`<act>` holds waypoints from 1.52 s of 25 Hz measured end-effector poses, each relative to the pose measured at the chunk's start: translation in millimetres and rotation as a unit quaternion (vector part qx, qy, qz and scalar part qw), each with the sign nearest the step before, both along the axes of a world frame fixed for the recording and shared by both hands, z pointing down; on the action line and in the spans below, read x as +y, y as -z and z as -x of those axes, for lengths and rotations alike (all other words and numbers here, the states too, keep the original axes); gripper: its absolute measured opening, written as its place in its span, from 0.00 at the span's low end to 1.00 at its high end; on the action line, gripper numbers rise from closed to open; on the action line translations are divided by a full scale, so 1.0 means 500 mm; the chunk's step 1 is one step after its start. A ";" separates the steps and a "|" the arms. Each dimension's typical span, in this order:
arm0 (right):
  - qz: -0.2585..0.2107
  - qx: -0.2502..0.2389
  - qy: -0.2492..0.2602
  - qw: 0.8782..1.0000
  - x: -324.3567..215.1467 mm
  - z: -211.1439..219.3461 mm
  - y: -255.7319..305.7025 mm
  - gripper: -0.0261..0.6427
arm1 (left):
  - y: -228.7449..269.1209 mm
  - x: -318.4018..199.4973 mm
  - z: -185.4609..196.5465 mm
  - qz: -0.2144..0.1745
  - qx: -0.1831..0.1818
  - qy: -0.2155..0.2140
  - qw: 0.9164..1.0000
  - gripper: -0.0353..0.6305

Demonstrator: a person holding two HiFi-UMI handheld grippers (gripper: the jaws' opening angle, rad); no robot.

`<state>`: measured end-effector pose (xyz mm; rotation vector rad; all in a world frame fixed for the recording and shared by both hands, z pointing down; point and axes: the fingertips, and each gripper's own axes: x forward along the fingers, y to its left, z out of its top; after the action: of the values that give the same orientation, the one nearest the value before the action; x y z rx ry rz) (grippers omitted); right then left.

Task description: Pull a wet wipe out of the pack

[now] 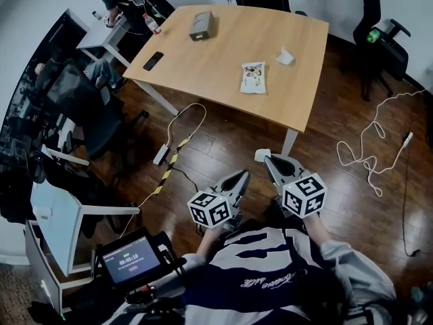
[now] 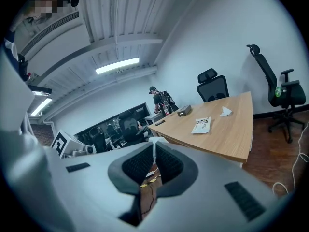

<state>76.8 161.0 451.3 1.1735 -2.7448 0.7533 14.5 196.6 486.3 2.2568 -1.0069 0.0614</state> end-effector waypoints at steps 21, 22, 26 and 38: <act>0.006 0.014 -0.052 0.999 0.218 0.129 -0.029 0.05 | -0.028 0.210 0.179 0.005 0.022 -0.004 1.000 0.06; 0.005 0.015 -0.055 0.998 0.222 0.127 -0.027 0.05 | -0.027 0.215 0.176 0.005 0.022 -0.008 1.000 0.06; 0.005 0.019 -0.064 0.998 0.247 0.122 -0.021 0.05 | -0.019 0.241 0.166 0.001 0.021 -0.028 0.999 0.06; 0.000 0.026 -0.046 0.999 0.266 0.130 -0.015 0.05 | -0.002 0.248 0.183 -0.018 0.023 -0.004 1.000 0.06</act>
<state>11.8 293.8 458.6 1.3077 -2.6650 0.7210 -77.0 320.7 487.1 2.2834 -0.9833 -0.0045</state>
